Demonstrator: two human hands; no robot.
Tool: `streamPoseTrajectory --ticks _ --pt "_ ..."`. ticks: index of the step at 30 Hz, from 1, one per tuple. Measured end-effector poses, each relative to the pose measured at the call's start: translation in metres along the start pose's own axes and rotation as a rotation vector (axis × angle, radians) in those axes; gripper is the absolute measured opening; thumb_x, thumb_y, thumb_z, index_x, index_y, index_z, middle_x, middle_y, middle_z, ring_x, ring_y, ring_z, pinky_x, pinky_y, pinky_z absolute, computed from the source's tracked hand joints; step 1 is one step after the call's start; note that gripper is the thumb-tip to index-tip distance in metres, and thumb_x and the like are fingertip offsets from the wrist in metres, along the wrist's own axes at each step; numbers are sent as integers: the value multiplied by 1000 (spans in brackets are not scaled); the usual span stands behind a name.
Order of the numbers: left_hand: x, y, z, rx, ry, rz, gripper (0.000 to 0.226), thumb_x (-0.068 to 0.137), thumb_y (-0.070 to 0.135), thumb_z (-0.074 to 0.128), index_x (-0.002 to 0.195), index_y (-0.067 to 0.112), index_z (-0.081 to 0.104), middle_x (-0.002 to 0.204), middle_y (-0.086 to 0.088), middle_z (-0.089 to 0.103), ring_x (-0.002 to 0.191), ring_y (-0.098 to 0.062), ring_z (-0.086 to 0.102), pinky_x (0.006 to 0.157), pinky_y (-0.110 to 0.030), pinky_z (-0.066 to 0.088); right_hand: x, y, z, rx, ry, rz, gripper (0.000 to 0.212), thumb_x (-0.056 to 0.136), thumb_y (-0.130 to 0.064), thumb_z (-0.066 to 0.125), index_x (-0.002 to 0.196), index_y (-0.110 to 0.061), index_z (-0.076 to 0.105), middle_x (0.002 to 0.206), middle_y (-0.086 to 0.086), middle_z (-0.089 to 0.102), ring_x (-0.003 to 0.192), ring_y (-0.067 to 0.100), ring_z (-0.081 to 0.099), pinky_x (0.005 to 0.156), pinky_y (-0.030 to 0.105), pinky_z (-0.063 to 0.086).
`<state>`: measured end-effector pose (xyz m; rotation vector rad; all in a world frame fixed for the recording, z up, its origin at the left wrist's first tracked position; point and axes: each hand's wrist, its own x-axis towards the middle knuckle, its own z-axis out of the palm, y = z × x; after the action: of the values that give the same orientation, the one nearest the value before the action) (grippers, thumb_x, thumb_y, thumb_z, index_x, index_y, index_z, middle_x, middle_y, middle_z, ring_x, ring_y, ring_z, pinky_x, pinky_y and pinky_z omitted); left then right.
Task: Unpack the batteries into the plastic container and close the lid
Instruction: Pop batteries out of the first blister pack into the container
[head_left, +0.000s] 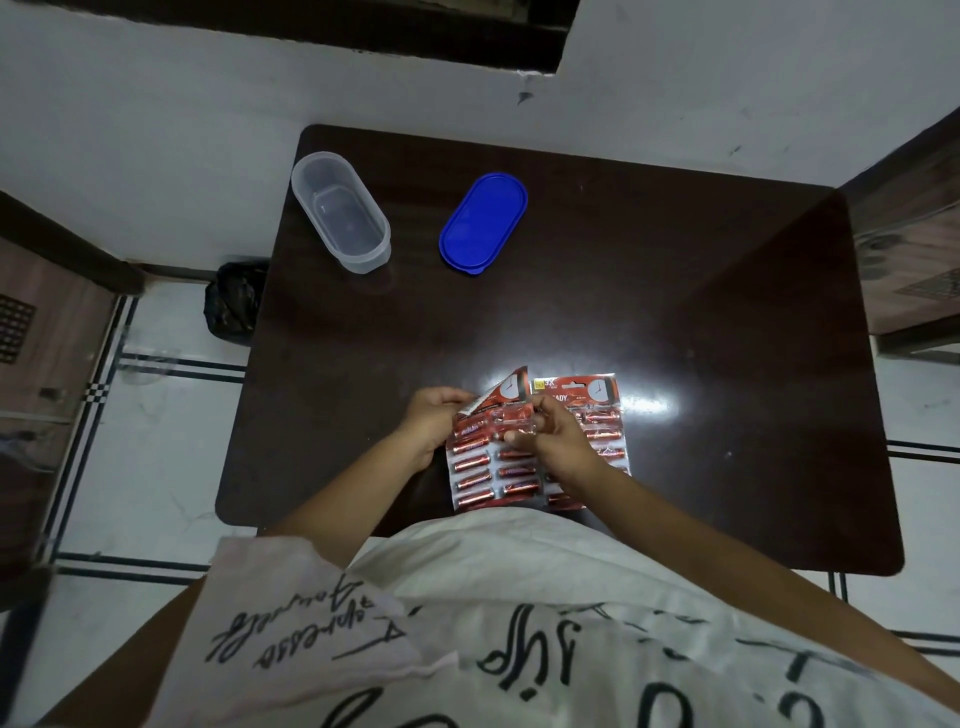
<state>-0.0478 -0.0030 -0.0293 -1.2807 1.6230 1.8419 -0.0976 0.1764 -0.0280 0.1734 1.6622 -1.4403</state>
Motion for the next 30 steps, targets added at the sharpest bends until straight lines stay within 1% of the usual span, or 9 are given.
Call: streamPoseTrajectory --ticks 2,5,9,13,18,22,24,27,30 --pt "1 -1 0 -58 41 -20 20 90 8 66 109 4 66 89 -9 71 68 -15 66 55 -24 52 1 2 0 11 12 -2 33 84 3 70 110 -14 60 103 8 76 96 28 73 87 50 57" --pt "1 0 -3 -140 47 -48 15 96 9 56 111 9 62 97 -12 71 79 -19 67 71 -31 54 -1 3 -2 55 4 21 31 85 1 69 113 -12 63 104 9 76 97 28 73 87 48 57" --pt "-5 -1 -5 -246 -129 -63 26 102 23 45 111 6 63 97 -11 72 89 -25 69 84 -39 56 -5 -1 -6 122 -43 29 31 86 1 67 115 -8 64 107 13 74 100 32 72 80 43 58" --pt "-8 -5 -10 -263 -258 -141 30 101 29 46 96 9 68 97 -12 73 91 -27 70 84 -41 55 -5 0 -7 153 -132 30 36 85 3 68 120 -5 62 115 17 71 107 34 69 88 44 56" --pt "-18 -14 -12 -269 -281 -186 35 102 28 41 99 7 68 102 -15 72 90 -28 70 86 -42 54 -4 -1 -8 198 -167 41 40 84 5 68 122 1 59 118 21 69 109 34 68 87 40 57" --pt "-25 -22 -11 -446 -316 -164 71 96 63 27 108 7 70 106 -20 72 97 -35 69 90 -45 51 -4 1 -7 211 -129 39 33 84 7 67 115 -3 65 109 17 73 100 31 71 80 36 58" --pt "-25 -26 -8 -322 -352 -85 75 85 73 44 116 9 68 112 -18 71 105 -35 67 98 -50 48 -5 4 -6 162 -95 33 30 84 3 69 114 -4 66 107 15 74 98 32 72 80 38 58" --pt "-22 -32 -3 -76 -261 55 61 61 45 88 109 11 71 105 -10 75 101 -29 70 101 -52 48 -6 6 -4 83 -51 -18 33 84 1 71 116 -2 65 108 15 74 98 31 73 80 39 59" --pt "-21 -33 1 -68 -147 74 39 67 19 88 103 10 73 99 -8 76 95 -27 72 97 -49 52 -4 6 -1 -34 -22 -70 35 83 0 74 116 -3 64 107 14 75 99 28 73 86 40 59"
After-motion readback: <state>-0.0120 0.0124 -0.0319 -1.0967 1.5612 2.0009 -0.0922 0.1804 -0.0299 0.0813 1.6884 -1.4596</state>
